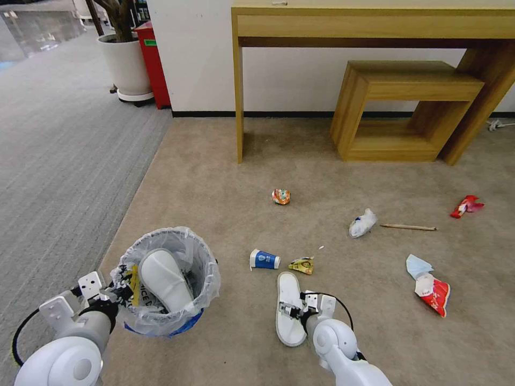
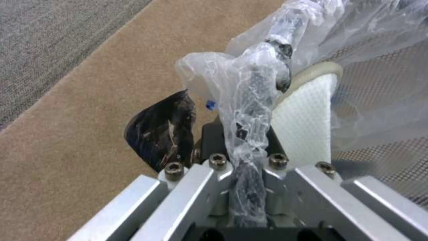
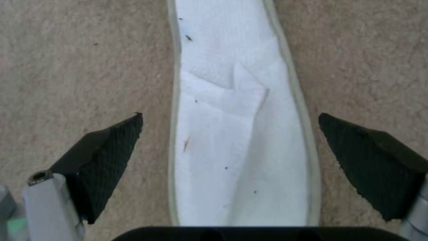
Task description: Pick up the trash bin and place the garbage on the floor into it.
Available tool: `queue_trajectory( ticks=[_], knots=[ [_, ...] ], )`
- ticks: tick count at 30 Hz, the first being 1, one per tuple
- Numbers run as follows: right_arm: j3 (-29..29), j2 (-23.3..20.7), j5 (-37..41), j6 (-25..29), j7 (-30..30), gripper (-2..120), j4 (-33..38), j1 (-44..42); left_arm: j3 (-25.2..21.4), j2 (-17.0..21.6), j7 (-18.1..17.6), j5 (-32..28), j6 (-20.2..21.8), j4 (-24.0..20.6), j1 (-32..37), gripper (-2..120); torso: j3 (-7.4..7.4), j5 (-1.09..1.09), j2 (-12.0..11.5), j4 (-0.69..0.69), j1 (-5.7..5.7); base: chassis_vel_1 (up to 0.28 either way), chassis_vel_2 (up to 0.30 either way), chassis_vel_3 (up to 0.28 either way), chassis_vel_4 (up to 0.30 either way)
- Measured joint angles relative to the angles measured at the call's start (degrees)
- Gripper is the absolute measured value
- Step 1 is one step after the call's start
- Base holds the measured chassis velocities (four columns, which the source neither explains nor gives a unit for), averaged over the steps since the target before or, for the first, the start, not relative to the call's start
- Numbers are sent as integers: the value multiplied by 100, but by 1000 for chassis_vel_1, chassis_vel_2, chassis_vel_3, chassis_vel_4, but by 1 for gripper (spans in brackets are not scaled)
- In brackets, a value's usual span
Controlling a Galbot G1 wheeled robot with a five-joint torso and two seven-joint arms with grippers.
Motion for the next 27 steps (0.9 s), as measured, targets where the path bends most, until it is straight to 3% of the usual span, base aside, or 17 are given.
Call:
queue_trajectory(
  ticks=[10, 17, 19, 20, 27],
  knots=[
    [-37, 101, -35, 117, -112, 100, -305, 204, 30, -3, 0, 40, 0, -4, 7, 1, 0, 0, 0, 0, 0, 0, 0, 0, 0],
    [-271, 176, -230, 148, -159, 72, -665, 411, 40, -6, -1, 46, 0, -15, 18, 1, 0, 0, 0, 0, 0, 0, 0, 0, 0],
    [-277, 179, -238, 152, -164, 72, -674, 416, 41, -6, -1, 46, 0, -15, 18, 1, 0, 0, 0, 1, 0, 0, 0, 0, 0],
    [-304, 194, -285, 181, -207, 64, -708, 435, 48, -11, 0, 51, 0, -6, 18, 1, 0, 0, 0, 1, 0, 0, 0, 0, 0],
    [-328, 196, -371, 257, -290, 40, -728, 440, 53, -11, 2, 58, 0, 20, 5, 1, 0, 0, 0, 0, 0, 0, 0, 0, 0]
  ],
)
